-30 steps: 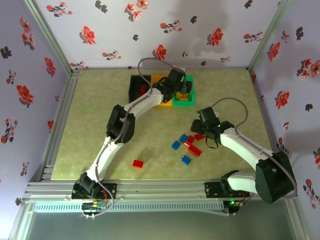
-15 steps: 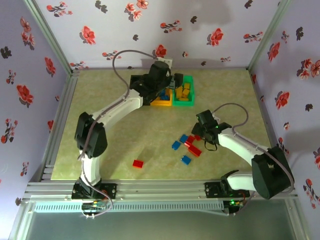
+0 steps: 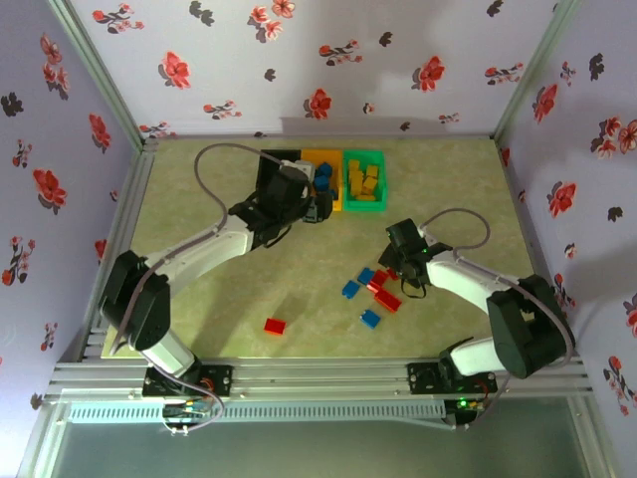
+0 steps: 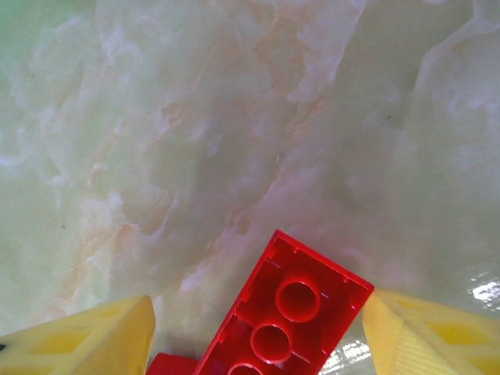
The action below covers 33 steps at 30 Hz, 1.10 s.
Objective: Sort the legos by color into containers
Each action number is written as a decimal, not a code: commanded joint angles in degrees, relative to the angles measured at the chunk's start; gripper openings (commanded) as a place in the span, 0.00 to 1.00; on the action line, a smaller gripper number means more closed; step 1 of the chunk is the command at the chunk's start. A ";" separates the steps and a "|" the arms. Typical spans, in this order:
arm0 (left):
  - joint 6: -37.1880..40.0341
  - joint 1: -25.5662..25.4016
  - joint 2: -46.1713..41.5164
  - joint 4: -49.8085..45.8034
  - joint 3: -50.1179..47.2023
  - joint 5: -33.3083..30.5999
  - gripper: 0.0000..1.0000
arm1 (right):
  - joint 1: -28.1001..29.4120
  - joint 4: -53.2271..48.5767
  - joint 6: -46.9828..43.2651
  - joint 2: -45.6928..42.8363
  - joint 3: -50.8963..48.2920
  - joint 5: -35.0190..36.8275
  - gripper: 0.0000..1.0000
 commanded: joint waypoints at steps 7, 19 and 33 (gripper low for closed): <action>1.59 -2.12 -7.47 0.62 -5.77 -2.04 0.72 | 0.28 2.62 -1.10 3.33 0.60 -0.18 0.61; 2.13 -5.85 -17.94 -7.66 -11.62 -1.67 0.71 | 0.30 3.72 -6.17 5.78 3.32 -1.39 0.26; -5.73 -6.81 -31.95 -13.23 -22.36 -3.95 0.72 | 2.84 7.45 -20.58 8.99 20.42 -3.40 0.16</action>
